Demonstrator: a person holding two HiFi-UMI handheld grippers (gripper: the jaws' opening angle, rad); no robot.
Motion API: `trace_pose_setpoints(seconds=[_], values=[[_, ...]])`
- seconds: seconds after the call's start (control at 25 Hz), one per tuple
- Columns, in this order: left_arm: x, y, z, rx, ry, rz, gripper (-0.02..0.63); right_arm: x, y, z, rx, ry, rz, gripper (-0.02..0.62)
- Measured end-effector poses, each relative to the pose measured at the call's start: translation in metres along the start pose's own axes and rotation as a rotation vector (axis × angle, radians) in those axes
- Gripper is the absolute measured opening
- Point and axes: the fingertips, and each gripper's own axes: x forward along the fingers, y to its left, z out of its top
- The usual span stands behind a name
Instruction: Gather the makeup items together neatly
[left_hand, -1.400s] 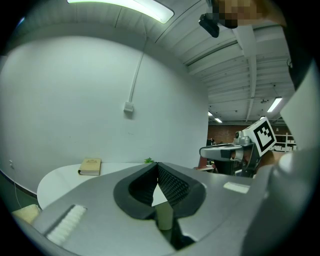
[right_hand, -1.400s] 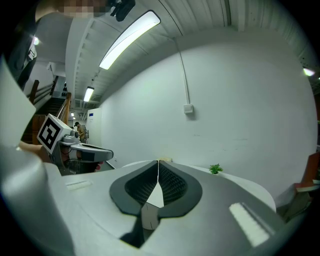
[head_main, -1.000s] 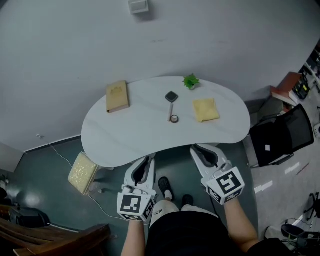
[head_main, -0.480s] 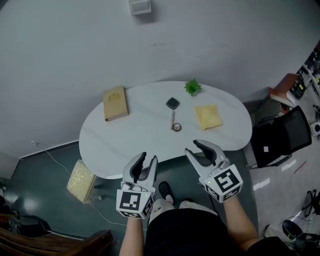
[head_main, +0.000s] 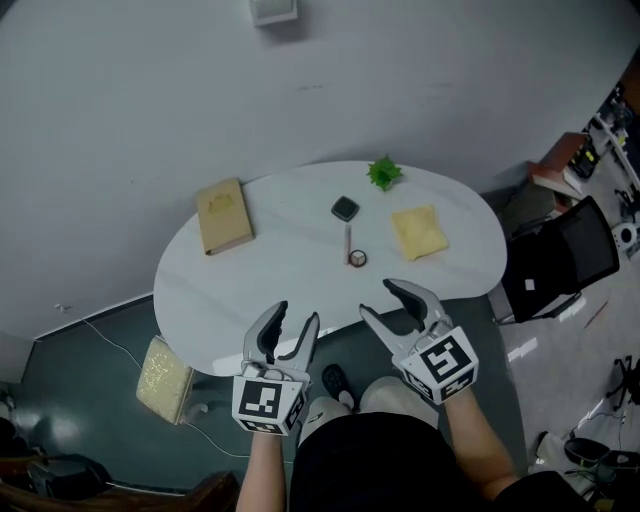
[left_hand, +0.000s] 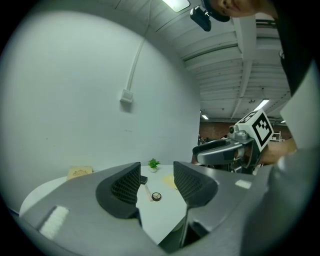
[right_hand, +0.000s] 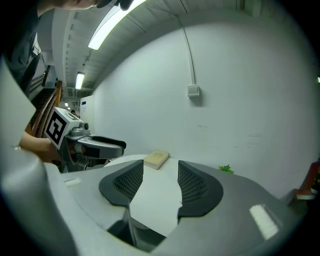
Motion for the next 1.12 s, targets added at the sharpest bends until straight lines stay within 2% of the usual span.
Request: trace_pose_setpoints(seconds=[0.4,0.72,1.12], values=[[0.021,0.008,-0.027,-0.029,0.078,-0.046,0.213,0.013,-0.010,-0.017,0.061,0.058,-0.038,0.202],[0.052,0.018,-0.043,-0.068,0.132,-0.025,0.212,0.029,-0.033,-0.021,0.078,0.075,-0.016,0.202],[0.116,0.022,-0.059,-0.102,0.205,0.019,0.213,0.059,-0.087,-0.031,0.106,0.101,0.049,0.202]])
